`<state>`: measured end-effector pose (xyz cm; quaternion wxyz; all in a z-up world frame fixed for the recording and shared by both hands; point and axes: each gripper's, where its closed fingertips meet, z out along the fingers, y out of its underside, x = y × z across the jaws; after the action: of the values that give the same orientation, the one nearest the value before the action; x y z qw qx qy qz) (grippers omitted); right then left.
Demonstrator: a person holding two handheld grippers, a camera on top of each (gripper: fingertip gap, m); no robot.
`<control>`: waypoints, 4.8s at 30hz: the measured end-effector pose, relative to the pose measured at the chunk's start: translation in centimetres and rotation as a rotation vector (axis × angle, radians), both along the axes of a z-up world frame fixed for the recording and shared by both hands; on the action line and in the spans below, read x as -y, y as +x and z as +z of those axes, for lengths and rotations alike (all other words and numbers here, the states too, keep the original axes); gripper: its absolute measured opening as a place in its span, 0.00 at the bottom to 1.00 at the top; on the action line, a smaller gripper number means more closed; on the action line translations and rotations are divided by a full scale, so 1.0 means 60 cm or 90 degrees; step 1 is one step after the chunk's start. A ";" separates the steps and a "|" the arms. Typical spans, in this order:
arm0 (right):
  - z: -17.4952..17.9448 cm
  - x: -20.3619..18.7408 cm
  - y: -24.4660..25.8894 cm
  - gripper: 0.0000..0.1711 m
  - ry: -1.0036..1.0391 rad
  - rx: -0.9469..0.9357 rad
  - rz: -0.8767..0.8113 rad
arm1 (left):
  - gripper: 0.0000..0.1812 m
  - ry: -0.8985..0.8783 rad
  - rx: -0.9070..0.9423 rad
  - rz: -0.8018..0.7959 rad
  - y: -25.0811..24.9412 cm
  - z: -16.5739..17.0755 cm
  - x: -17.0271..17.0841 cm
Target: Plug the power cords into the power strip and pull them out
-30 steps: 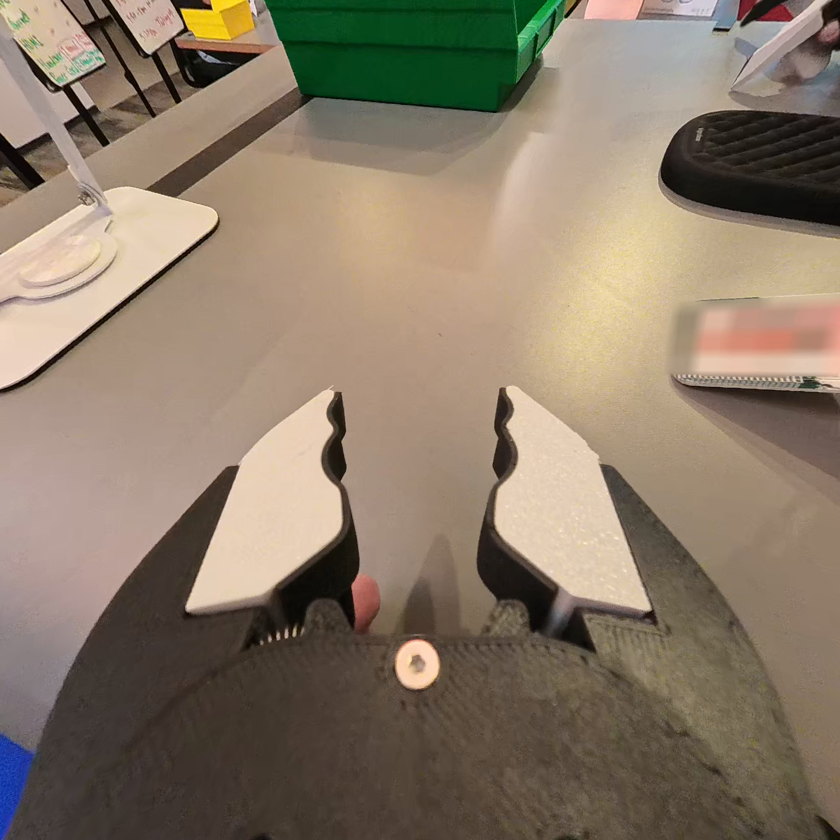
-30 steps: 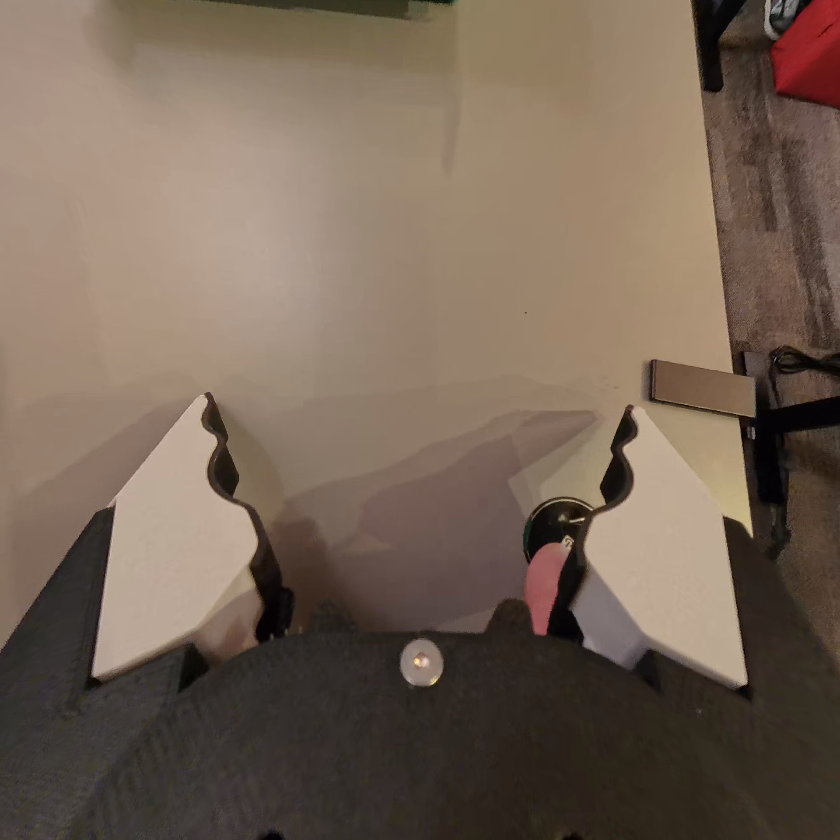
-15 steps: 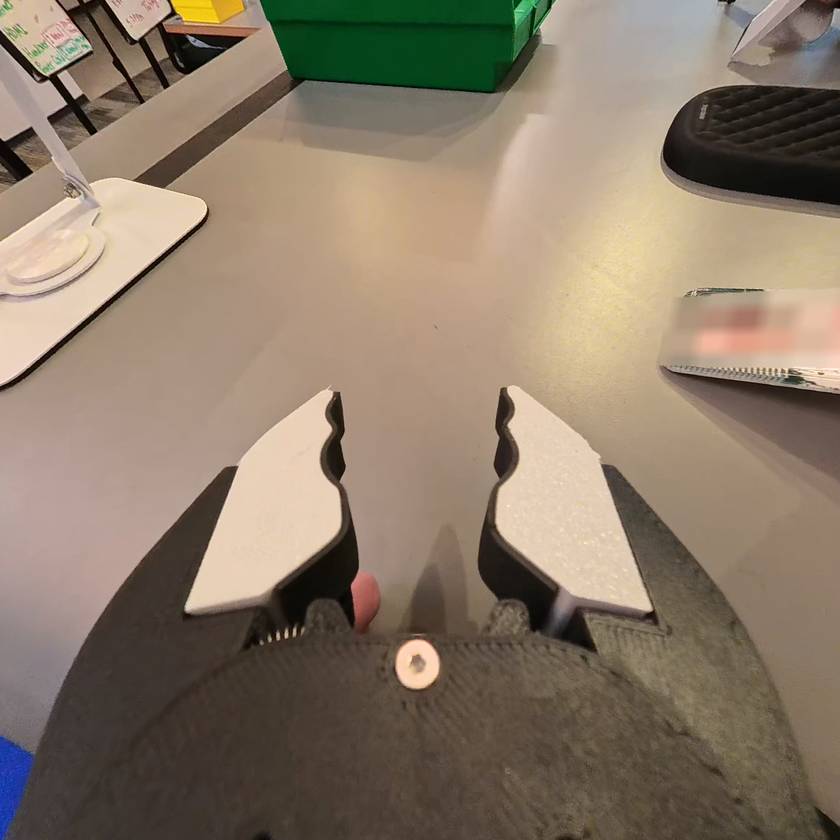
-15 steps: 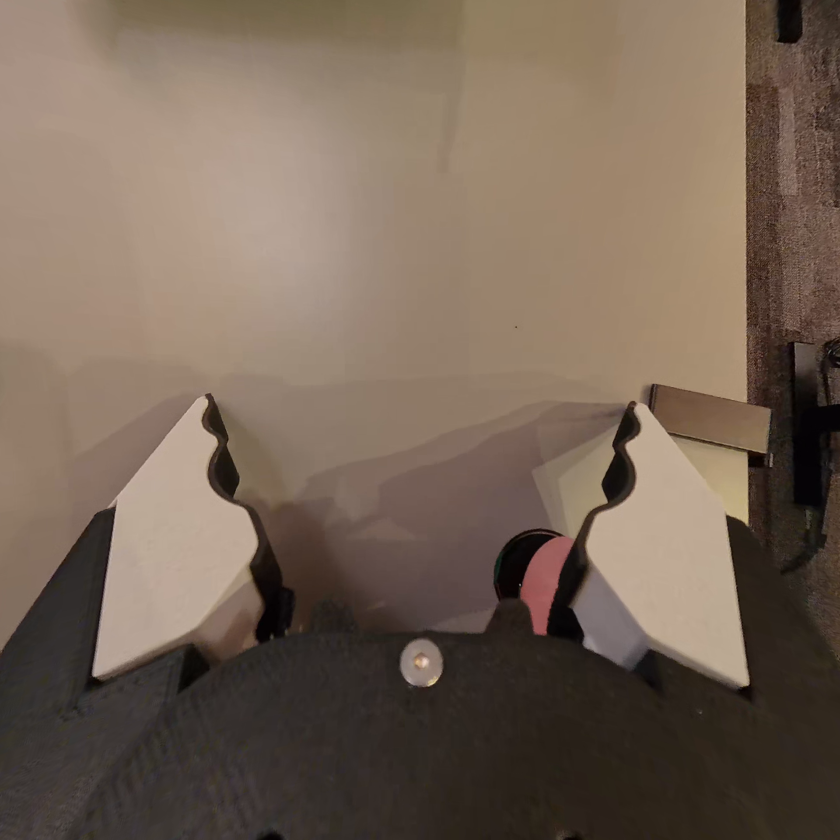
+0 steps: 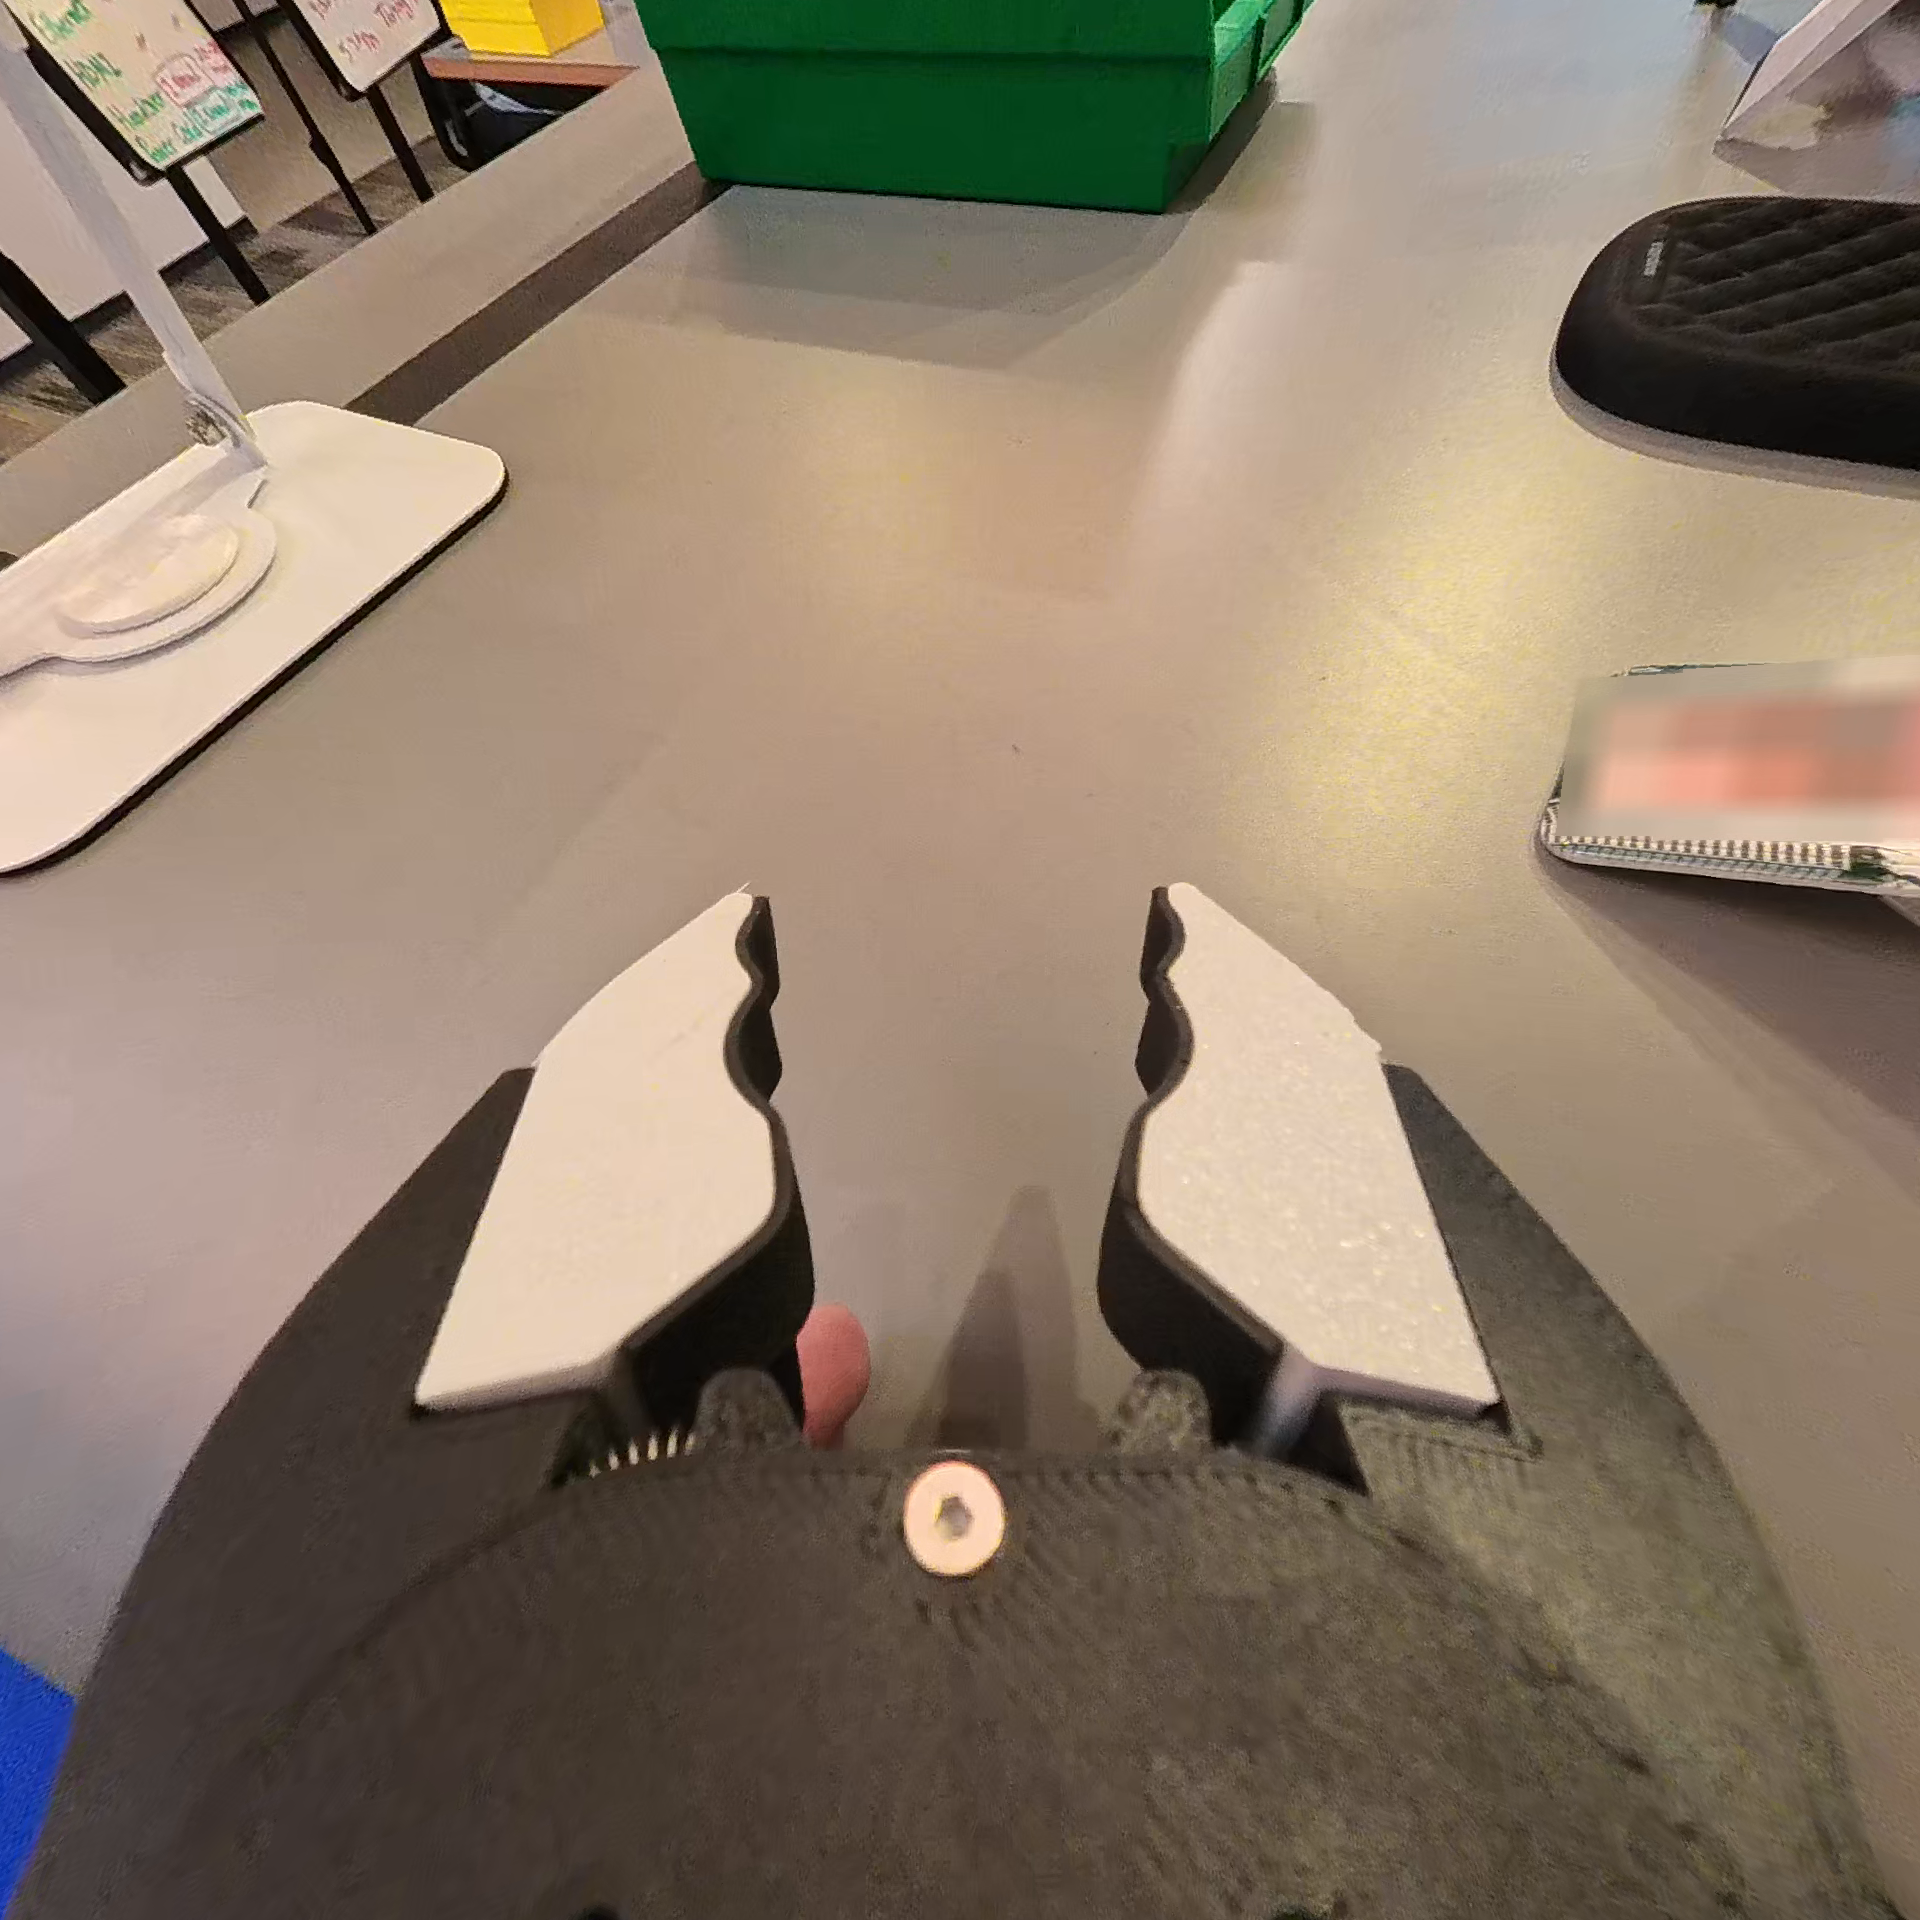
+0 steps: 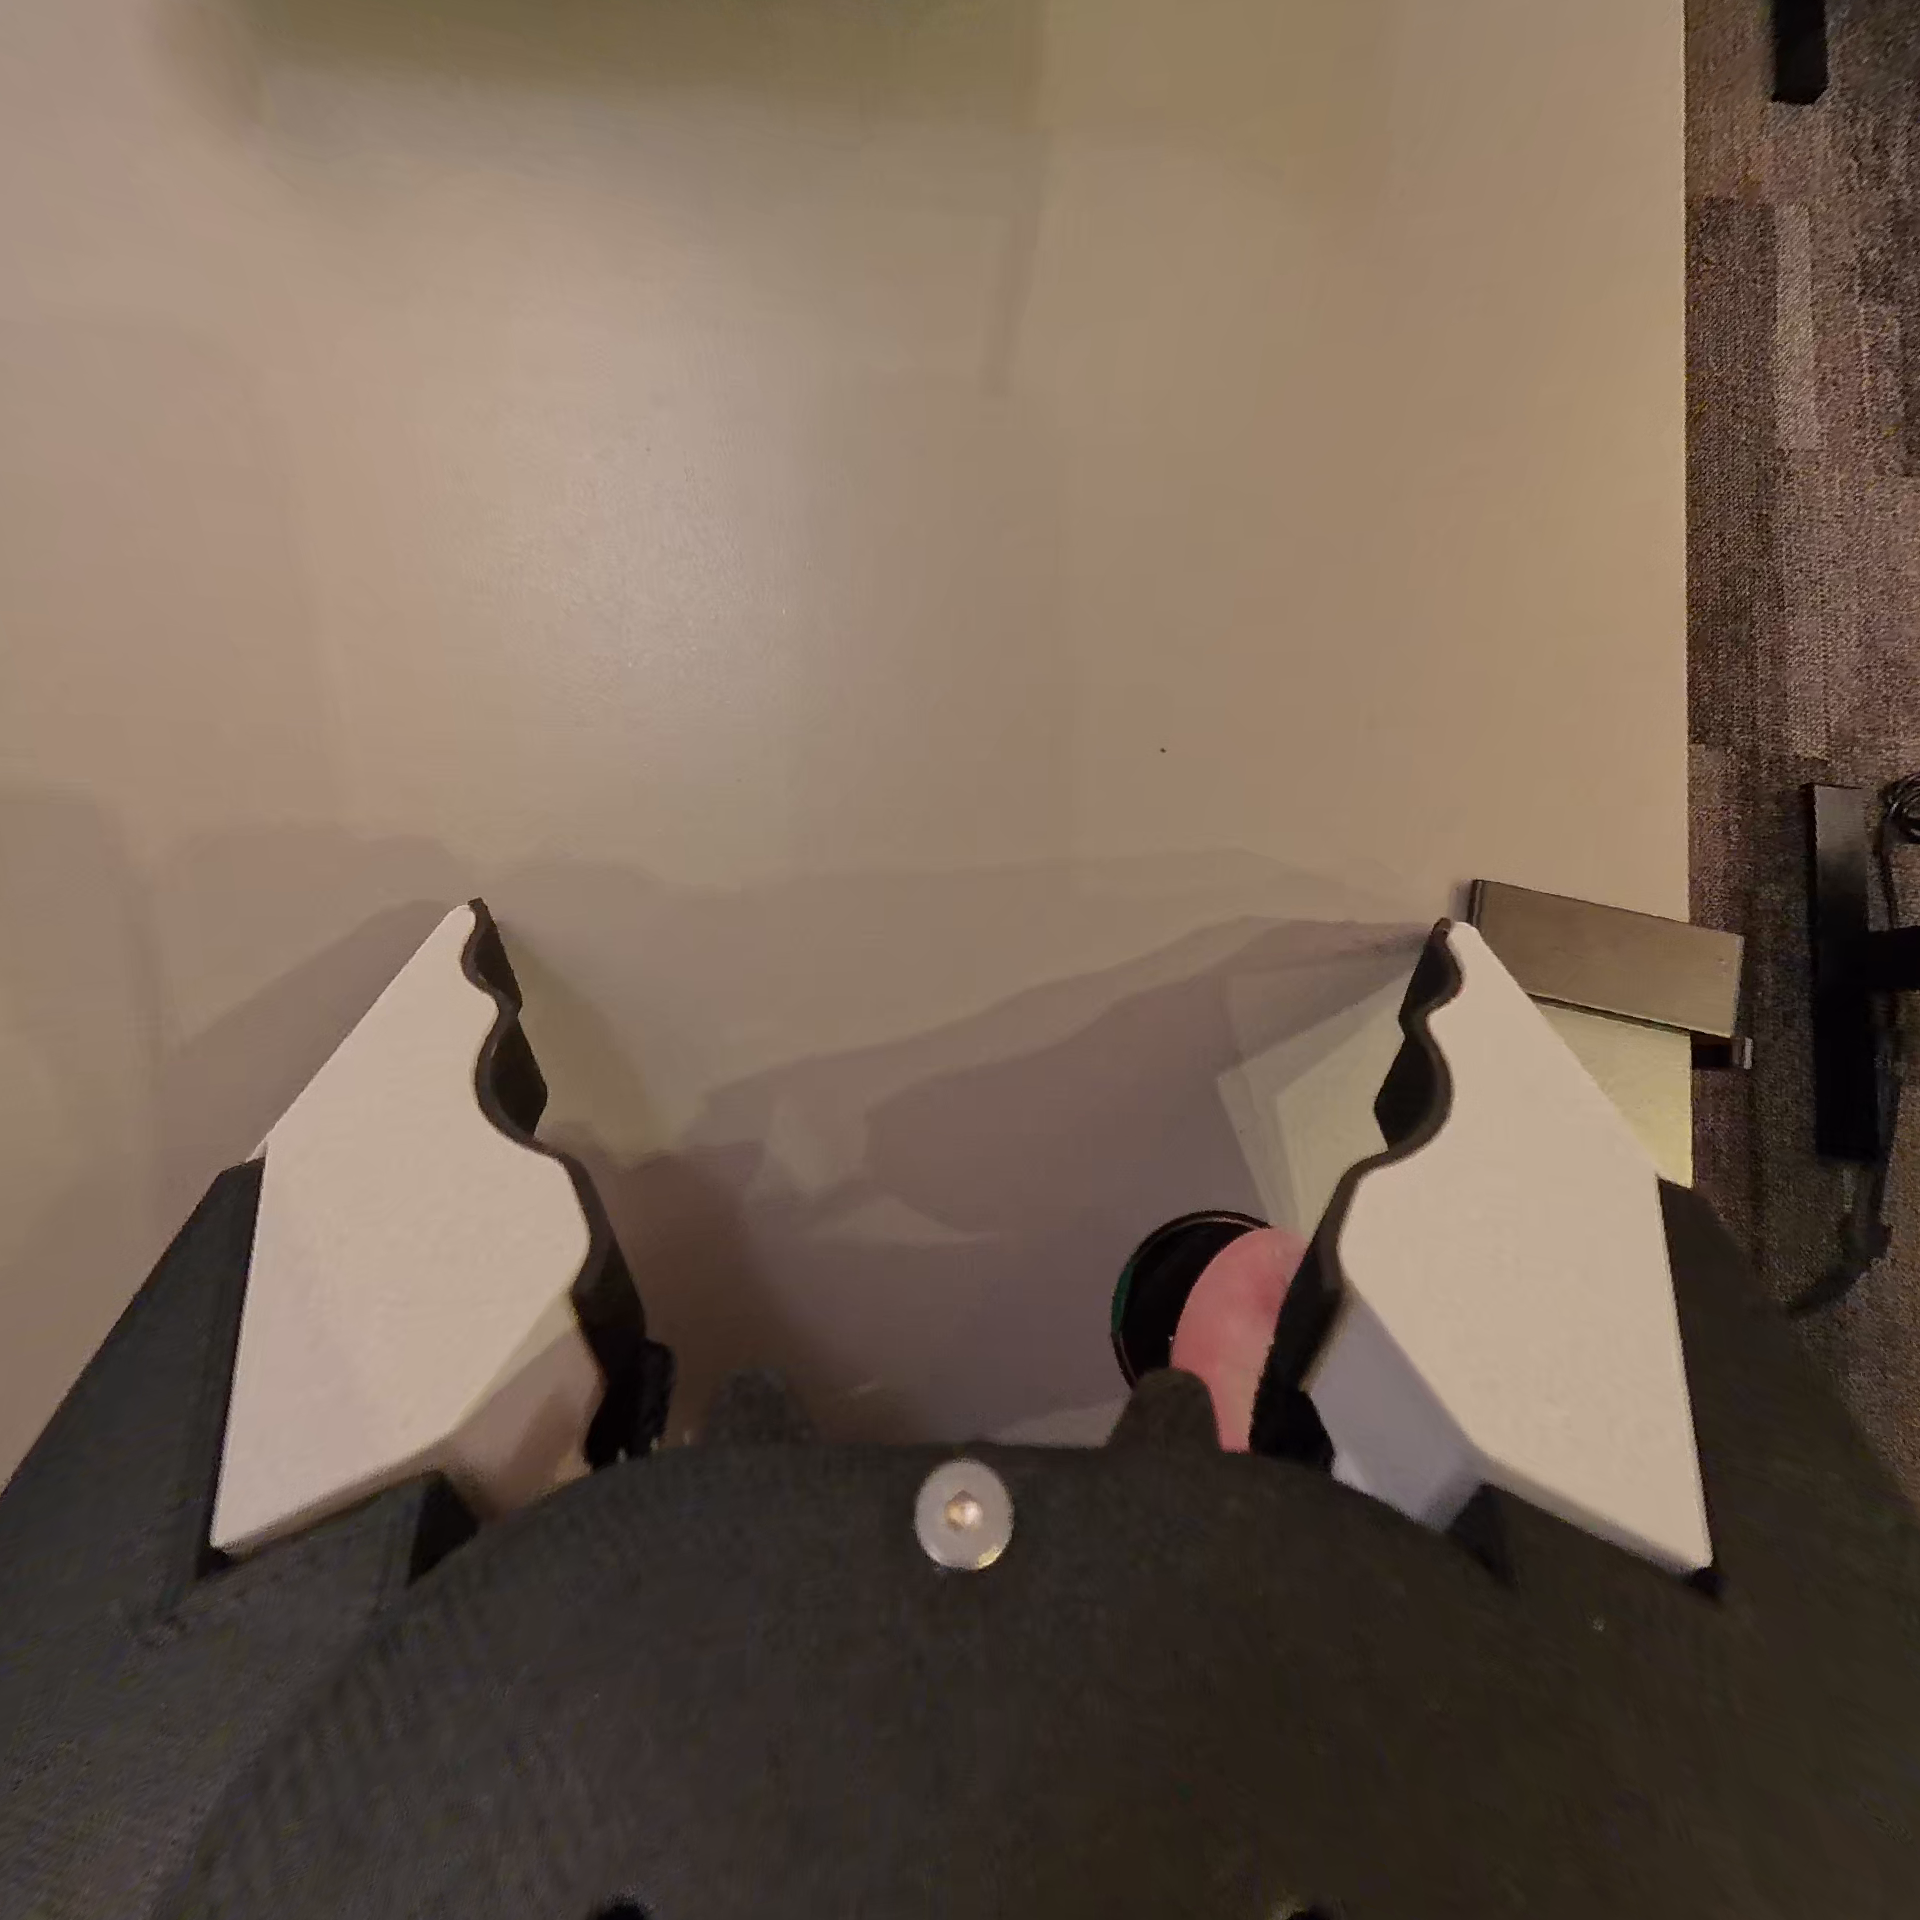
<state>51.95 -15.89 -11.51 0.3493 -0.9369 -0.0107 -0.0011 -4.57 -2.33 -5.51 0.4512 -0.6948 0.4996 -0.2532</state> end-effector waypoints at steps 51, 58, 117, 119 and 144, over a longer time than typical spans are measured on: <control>-0.104 -0.004 0.006 0.93 -0.009 0.000 -0.021 | 0.38 -0.010 -0.068 0.106 -0.070 -0.112 -0.007; -0.119 -0.004 0.007 0.93 -0.013 0.000 -0.021 | 0.39 -0.025 -0.073 0.111 -0.072 -0.131 -0.010; -0.080 -0.264 -0.570 0.52 0.098 -0.064 0.448 | 0.25 -0.147 -0.226 0.616 -0.522 -0.018 -0.301; -0.080 -0.266 -0.568 0.52 0.099 -0.063 0.449 | 0.25 -0.116 -0.230 0.620 -0.525 0.017 -0.306; -0.064 -0.266 -0.514 0.53 0.103 -0.054 0.420 | 0.25 -0.076 -0.358 -0.215 0.137 -0.148 -0.133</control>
<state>21.13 0.04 -15.33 0.4043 -0.8515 -0.2983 0.1498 3.63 5.67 -14.37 0.2058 -0.6701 0.6969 -0.1514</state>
